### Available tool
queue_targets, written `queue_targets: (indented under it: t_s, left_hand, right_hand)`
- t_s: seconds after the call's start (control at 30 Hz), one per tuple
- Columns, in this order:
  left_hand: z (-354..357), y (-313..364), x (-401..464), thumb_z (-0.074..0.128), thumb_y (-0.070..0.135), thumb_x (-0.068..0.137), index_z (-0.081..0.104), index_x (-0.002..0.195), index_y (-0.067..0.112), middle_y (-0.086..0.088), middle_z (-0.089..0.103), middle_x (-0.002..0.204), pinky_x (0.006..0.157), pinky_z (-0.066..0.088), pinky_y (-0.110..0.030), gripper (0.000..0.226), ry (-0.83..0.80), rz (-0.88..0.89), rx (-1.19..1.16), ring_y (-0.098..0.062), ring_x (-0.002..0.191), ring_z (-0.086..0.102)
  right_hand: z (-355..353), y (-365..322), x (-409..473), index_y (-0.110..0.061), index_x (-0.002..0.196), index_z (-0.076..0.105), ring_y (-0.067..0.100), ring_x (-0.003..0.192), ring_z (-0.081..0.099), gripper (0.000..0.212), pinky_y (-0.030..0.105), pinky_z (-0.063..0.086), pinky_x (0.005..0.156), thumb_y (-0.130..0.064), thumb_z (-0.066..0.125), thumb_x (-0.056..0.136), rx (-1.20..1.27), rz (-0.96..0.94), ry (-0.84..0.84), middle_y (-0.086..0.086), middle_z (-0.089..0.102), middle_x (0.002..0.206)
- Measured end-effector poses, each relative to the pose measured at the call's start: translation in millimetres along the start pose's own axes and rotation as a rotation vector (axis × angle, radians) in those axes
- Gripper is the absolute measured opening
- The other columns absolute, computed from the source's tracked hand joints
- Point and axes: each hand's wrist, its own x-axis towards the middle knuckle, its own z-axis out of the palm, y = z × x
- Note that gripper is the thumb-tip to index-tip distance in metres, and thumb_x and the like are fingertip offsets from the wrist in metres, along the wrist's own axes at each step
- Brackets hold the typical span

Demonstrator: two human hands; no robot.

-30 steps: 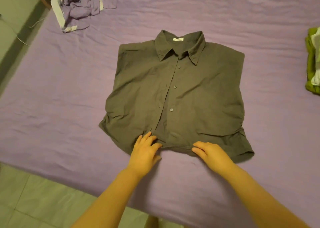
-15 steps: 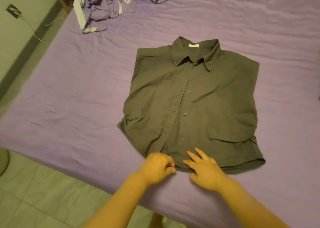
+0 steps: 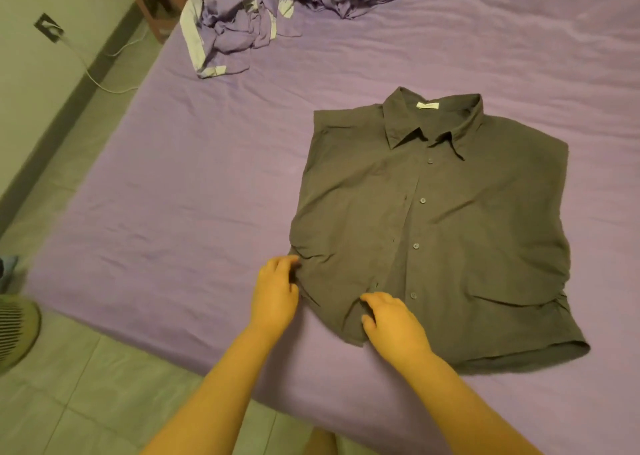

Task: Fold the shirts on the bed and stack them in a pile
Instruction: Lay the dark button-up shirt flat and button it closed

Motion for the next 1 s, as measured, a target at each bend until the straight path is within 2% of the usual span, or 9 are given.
queue_targets:
  t_s: [0.07,0.2,0.33,0.43,0.53,0.7,0.77,0.87,1.0]
  left_hand:
    - [0.0,-14.1,10.7,0.051,-0.011,0.077,0.051,0.128,0.001,-0.017,0.053,0.127,0.097,0.036,-0.032,0.052,-0.04,-0.123,-0.053,-0.034,0.118,0.048]
    - [-1.9,-31.8,28.5,0.059,0.007,0.086,0.058,0.124,0.006,-0.01,0.061,0.123,0.091,0.04,-0.027,0.037,-0.171,0.048,-0.16,-0.027,0.112,0.056]
    - [-16.7,-36.9,39.6,0.064,0.003,0.086,0.067,0.092,0.02,0.0,0.065,0.092,0.079,0.046,-0.031,0.018,-0.204,-0.022,-0.376,-0.017,0.084,0.058]
    - [-33.6,-39.2,42.9,0.066,0.003,0.084,0.066,0.082,0.021,-0.008,0.066,0.082,0.068,0.047,-0.021,0.018,-0.275,-0.069,-0.537,-0.01,0.069,0.056]
    - [-47.6,-41.5,41.1,0.063,-0.005,0.083,0.064,0.079,0.019,-0.002,0.055,0.069,0.058,0.04,-0.009,0.024,-0.295,-0.033,-0.51,0.001,0.057,0.049]
    - [-49.0,-56.3,36.6,0.055,0.011,0.078,0.064,0.072,0.027,0.004,0.049,0.072,0.064,0.036,-0.017,0.019,-0.378,0.081,-0.187,-0.004,0.064,0.05]
    - [-42.3,-63.3,34.4,0.053,0.005,0.085,0.07,0.104,0.012,-0.002,0.049,0.083,0.075,0.038,-0.023,0.027,-0.498,0.105,-0.015,-0.017,0.081,0.055]
    - [-36.3,-65.5,28.5,0.044,0.019,0.086,0.044,0.14,0.021,-0.013,0.05,0.106,0.089,0.04,-0.032,0.054,-0.657,0.163,0.296,-0.032,0.104,0.05]
    - [-26.2,-39.4,21.6,0.032,0.035,0.074,0.071,0.108,0.02,-0.007,0.062,0.088,0.074,0.05,-0.038,0.054,-0.28,0.303,0.17,-0.034,0.085,0.057]
  right_hand:
    - [8.8,-13.2,7.4,-0.022,0.144,0.03,0.025,0.119,0.047,0.046,0.034,0.042,0.092,-0.03,0.036,0.1,-0.004,0.149,0.033,0.003,0.043,0.139]
    - [26.4,-32.9,13.1,-0.021,0.147,0.025,0.025,0.109,0.053,0.053,0.034,0.044,0.093,-0.021,0.046,0.098,0.291,0.261,0.146,0.007,0.034,0.145]
    - [26.7,-41.1,11.5,-0.01,0.137,0.043,0.011,0.074,0.047,0.05,0.023,0.039,0.092,0.001,0.055,0.09,0.567,0.337,0.448,0.014,0.048,0.111]
    - [14.0,-38.8,5.2,-0.006,0.119,0.059,0.022,0.078,0.052,0.034,0.029,0.041,0.088,0.004,0.055,0.088,0.609,0.361,0.622,0.004,0.048,0.095]
    - [-0.7,-28.1,-3.4,-0.003,0.099,0.065,0.024,0.095,0.054,0.019,0.026,0.039,0.09,0.006,0.053,0.088,0.47,0.321,0.783,0.01,0.056,0.106]
    - [13.4,-9.0,-3.0,-0.001,0.088,0.069,0.033,0.108,0.054,0.02,0.028,0.037,0.09,0.011,0.053,0.086,0.307,0.301,0.608,0.019,0.053,0.122]
    - [26.3,-5.7,-2.7,0.002,0.092,0.07,0.037,0.115,0.051,0.023,0.029,0.036,0.096,0.011,0.049,0.088,0.325,0.355,0.52,0.022,0.049,0.13]
    - [42.7,-4.5,-6.5,0.001,0.104,0.068,0.036,0.127,0.042,0.026,0.035,0.032,0.106,0.005,0.045,0.092,0.336,0.434,0.379,0.02,0.041,0.141]
    - [49.3,-5.2,-16.1,-0.005,0.116,0.06,0.031,0.12,0.049,0.026,0.036,0.04,0.098,-0.002,0.049,0.093,0.382,0.399,0.405,0.014,0.05,0.133]
